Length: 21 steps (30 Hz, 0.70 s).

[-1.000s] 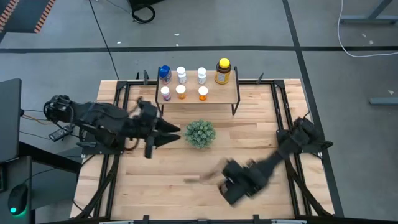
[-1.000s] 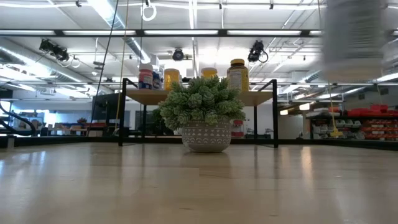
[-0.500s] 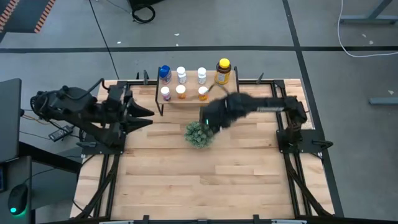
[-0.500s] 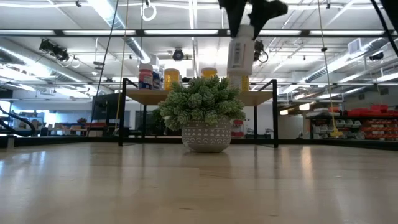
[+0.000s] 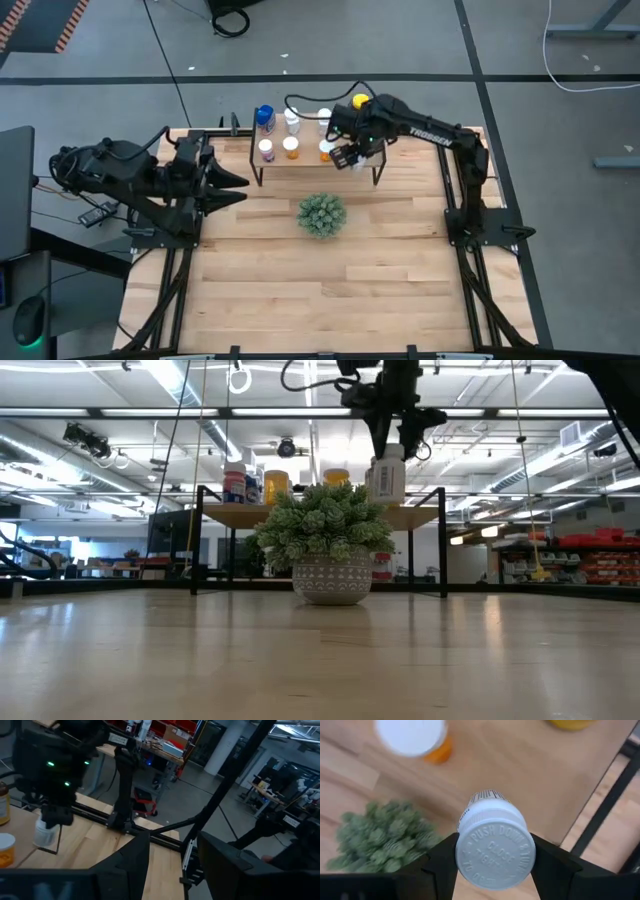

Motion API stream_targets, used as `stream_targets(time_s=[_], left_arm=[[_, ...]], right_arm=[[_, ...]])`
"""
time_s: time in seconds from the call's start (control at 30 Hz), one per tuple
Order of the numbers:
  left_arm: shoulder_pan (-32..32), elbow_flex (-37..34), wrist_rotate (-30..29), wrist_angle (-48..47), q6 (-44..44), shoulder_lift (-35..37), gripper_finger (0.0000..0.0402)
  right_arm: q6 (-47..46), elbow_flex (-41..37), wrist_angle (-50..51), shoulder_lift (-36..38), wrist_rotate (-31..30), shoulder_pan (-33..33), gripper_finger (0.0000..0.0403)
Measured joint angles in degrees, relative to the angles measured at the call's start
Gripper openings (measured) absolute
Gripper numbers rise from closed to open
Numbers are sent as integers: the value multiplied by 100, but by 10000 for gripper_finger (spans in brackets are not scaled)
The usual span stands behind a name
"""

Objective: Pick and place medicine bottles onto shelf by color
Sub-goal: Put the white medicine bottle on the shelf

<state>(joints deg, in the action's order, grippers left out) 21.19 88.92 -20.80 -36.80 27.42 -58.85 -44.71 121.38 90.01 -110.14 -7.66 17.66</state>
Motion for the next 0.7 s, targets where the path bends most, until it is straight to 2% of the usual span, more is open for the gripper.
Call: stream_targets(time_s=[0.33, 0.7], left_arm=[[-166, -2, -17, 20, 133, -30, 172], [-421, -2, -20, 17, 199, -39, 172]], right_arm=[[763, -2, 1, -1, 266, 710, 214], [1045, -2, 0, -1, 304, 741, 221]])
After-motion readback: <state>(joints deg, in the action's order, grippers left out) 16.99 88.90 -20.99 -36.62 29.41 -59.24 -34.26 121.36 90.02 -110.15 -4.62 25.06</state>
